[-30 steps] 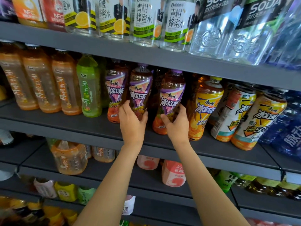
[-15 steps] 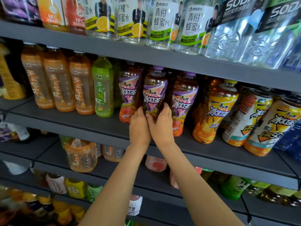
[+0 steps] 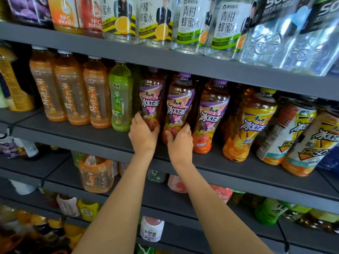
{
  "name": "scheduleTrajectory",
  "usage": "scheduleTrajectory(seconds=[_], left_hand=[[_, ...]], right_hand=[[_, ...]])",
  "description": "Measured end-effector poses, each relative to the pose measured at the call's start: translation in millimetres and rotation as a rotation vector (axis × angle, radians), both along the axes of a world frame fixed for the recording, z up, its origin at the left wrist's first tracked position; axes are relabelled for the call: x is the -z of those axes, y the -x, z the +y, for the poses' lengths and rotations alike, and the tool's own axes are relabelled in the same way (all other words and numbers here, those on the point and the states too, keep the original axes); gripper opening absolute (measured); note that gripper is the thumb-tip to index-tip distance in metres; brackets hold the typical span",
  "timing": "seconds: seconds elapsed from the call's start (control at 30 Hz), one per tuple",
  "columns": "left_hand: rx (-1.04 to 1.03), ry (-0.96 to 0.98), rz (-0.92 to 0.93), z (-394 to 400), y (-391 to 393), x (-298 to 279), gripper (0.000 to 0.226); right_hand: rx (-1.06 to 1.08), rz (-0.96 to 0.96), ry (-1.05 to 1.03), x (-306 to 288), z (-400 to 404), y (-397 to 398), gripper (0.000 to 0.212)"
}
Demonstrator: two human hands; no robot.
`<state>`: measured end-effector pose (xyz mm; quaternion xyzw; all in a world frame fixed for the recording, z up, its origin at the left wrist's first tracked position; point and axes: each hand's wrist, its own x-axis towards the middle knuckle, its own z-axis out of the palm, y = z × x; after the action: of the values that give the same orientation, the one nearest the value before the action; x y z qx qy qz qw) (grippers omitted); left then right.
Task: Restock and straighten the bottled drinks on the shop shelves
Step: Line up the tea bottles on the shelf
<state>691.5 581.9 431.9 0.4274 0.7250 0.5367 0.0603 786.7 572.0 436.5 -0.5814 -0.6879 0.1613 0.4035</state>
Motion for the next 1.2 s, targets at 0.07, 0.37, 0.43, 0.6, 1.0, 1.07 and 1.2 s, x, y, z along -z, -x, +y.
scheduleTrajectory(seconds=[0.07, 0.37, 0.43, 0.6, 1.0, 1.07, 1.2], left_hand=[[0.006, 0.011, 0.019, -1.7, 4.9, -0.6, 0.064], [0.055, 0.028, 0.057, -19.7, 9.8, -2.8, 0.06], [0.049, 0.029, 0.054, -21.5, 6.1, -2.4, 0.058], [-0.01, 0.072, 0.062, -29.0, -4.8, 7.0, 0.057], [-0.051, 0.112, 0.145, -32.6, -8.3, 10.5, 0.07], [-0.053, 0.105, 0.17, -28.9, -3.9, 10.1, 0.066], [-0.077, 0.09, 0.172, -24.8, 2.5, 10.7, 0.062]], right_hand=[[-0.003, -0.024, 0.005, -1.4, -0.4, -0.4, 0.059], [-0.012, -0.034, 0.043, -6.8, -5.6, 0.3, 0.06], [-0.014, -0.045, 0.058, -9.1, -7.2, 0.3, 0.061], [-0.042, -0.046, 0.107, -17.2, -7.7, -3.7, 0.047], [-0.082, 0.027, 0.126, -19.6, -5.7, -5.8, 0.044], [-0.068, 0.019, 0.115, -18.2, -6.6, -3.5, 0.046], [-0.076, -0.004, 0.106, -19.0, -7.9, 4.0, 0.049]])
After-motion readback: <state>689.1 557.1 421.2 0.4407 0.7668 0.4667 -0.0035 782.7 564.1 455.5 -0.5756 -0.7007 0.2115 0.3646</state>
